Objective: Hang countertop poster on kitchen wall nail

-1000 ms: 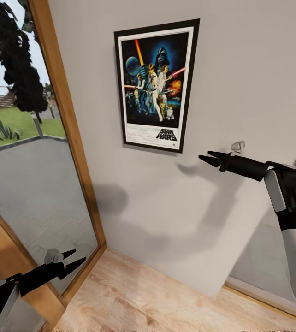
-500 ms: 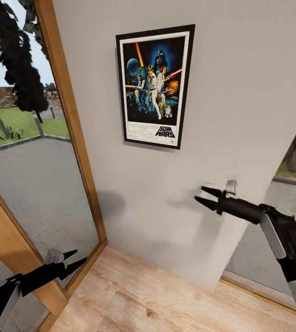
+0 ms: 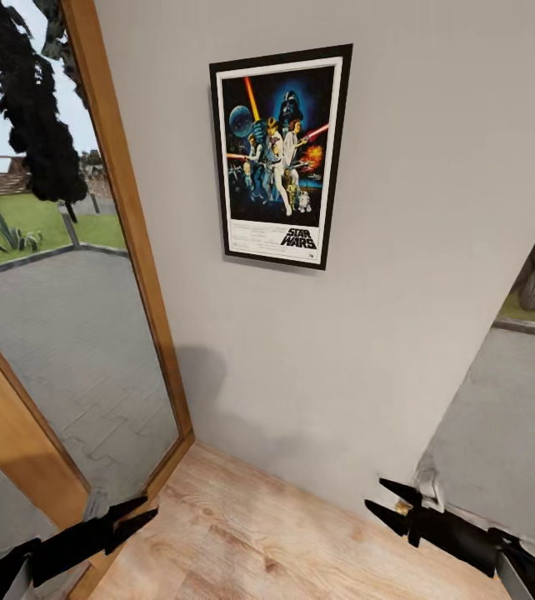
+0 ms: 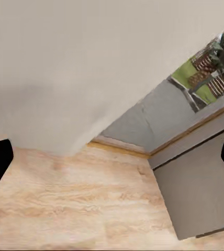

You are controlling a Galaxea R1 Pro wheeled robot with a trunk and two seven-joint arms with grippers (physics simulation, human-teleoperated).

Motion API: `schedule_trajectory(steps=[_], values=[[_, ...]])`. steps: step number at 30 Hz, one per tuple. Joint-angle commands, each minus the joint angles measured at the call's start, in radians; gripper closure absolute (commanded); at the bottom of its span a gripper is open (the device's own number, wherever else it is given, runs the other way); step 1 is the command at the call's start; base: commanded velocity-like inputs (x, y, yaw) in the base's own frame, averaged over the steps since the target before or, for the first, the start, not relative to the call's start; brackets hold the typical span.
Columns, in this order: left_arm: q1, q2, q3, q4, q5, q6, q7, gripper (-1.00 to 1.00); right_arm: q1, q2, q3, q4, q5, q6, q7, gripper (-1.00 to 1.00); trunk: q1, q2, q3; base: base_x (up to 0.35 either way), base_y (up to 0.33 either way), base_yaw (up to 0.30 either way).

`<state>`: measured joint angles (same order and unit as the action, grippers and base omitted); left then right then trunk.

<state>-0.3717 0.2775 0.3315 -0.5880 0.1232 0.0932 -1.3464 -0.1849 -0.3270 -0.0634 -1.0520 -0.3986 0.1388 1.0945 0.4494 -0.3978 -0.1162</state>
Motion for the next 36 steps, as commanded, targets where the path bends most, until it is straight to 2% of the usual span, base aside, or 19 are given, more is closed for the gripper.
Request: schedule_trajectory(steps=[1, 2, 4, 8, 9, 10, 12, 13, 14, 15, 16, 18, 19, 20, 22, 28, 29, 36], values=[[-0.001, 0.006, 0.014, 0.189, 0.0, -0.081, -0.015, -1.0, 0.011, -0.004, -0.001, 0.206, -0.003, -0.031, 0.003, -1.0, 0.001, -0.002, -0.002, 0.0, 0.0, 0.0], [-0.001, 0.009, 0.015, 0.252, -0.001, -0.107, -0.016, -1.0, 0.012, -0.005, -0.001, 0.281, -0.002, -0.051, 0.003, -1.0, 0.001, -0.002, -0.002, 0.0, 0.0, 0.0], [-0.001, 0.018, 0.016, 0.318, -0.001, -0.13, -0.017, -1.0, 0.013, -0.006, 0.0, 0.363, -0.001, -0.081, 0.002, -1.0, 0.001, -0.002, -0.002, 0.0, 0.0, 0.0], [-0.001, 0.053, 0.018, 0.465, -0.002, -0.197, -0.013, -1.0, 0.014, -0.006, 0.006, 0.576, 0.003, -0.179, -0.004, -1.0, 0.001, -0.002, -0.002, 0.0, 0.0, 0.0], [0.046, 0.083, 0.015, 0.553, -0.005, -0.244, 0.223, -1.0, 0.015, -0.001, 0.01, 0.923, 0.054, -0.29, -0.368, -1.0, 0.001, -0.002, -0.002, 0.0, 0.0, 0.0], [0.058, 0.072, 0.014, 0.556, -0.006, -0.244, 0.328, -1.0, 0.015, 0.002, 0.011, 0.959, 0.056, -0.294, -0.488, -1.0, 0.001, -0.002, -0.002, 0.0, 0.0, 0.0], [0.063, 0.06, 0.013, 0.557, -0.006, -0.245, 0.4, -1.0, 0.015, 0.004, 0.011, 0.979, 0.057, -0.295, -0.566, -1.0, 0.001, -0.002, -0.002, 0.0, 0.0, 0.0], [0.073, 0.028, 0.012, 0.559, -0.007, -0.242, 0.683, -1.0, 0.015, 0.012, 0.012, 1.032, 0.058, -0.296, -0.775, -1.0, 0.001, -0.002, -0.002, 0.0, 0.0, 0.0], [0.074, 0.014, 0.012, 0.559, -0.007, -0.242, 0.764, -1.0, 0.015, 0.016, 0.012, 1.043, 0.058, -0.296, -0.812, -1.0, 0.001, -0.002, -0.002, 0.0, 0.0, 0.0], [0.074, 0.005, 0.012, 0.559, -0.007, -0.241, 0.807, -1.0, 0.015, 0.018, 0.012, 1.048, 0.058, -0.297, -0.827, -1.0, 0.001, -0.002, -0.002, 0.0, 0.0, 0.0], [0.075, -0.016, 0.012, 0.559, -0.007, -0.241, 0.893, -1.0, 0.015, 0.024, 0.012, 1.054, 0.058, -0.296, -0.852, -1.0, 0.001, -0.002, -0.002, 0.0, 0.0, 0.0], [0.075, -0.04, 0.012, 0.559, -0.007, -0.241, 0.982, -1.0, 0.015, 0.03, 0.012, 1.059, 0.058, -0.296, -0.87, -1.0, 0.001, -0.002, -0.002, 0.0, 0.0, 0.0], [0.075, -0.076, 0.012, 0.559, -0.008, -0.241, 1.12, -1.0, 0.015, 0.04, 0.011, 1.064, 0.058, -0.295, -0.888, -1.0, 0.001, -0.002, -0.002, 0.0, 0.0, 0.0], [0.075, -0.088, 0.012, 0.559, -0.008, -0.241, 1.164, -1.0, 0.015, 0.042, 0.011, 1.065, 0.058, -0.295, -0.892, -1.0, 0.001, -0.002, -0.002, 0.0, 0.0, 0.0], [0.076, -0.127, 0.012, 0.559, -0.007, -0.24, 1.319, -1.0, 0.015, 0.049, 0.011, 1.067, 0.057, -0.294, -0.901, -1.0, 0.001, -0.002, -0.002, 0.0, 0.0, 0.0], [0.076, -0.158, 0.012, 0.56, -0.007, -0.24, 1.451, -1.0, 0.015, 0.066, 0.011, 1.069, 0.056, -0.292, -0.906, -1.0, 0.001, -0.002, -0.002, 0.0, 0.0, 0.0], [0.076, -0.161, 0.012, 0.56, -0.007, -0.24, 1.473, -1.0, 0.015, 0.075, 0.01, 1.068, 0.055, -0.292, -0.907, -1.0, 0.001, -0.002, -0.002, 0.0, 0.0, 0.0], [0.076, -0.162, 0.012, 0.56, -0.007, -0.242, 1.478, -1.0, 0.015, 0.089, 0.01, 1.067, 0.054, -0.293, -0.907, -1.0, 0.001, -0.002, -0.002, 0.0, 0.0, 0.0]])
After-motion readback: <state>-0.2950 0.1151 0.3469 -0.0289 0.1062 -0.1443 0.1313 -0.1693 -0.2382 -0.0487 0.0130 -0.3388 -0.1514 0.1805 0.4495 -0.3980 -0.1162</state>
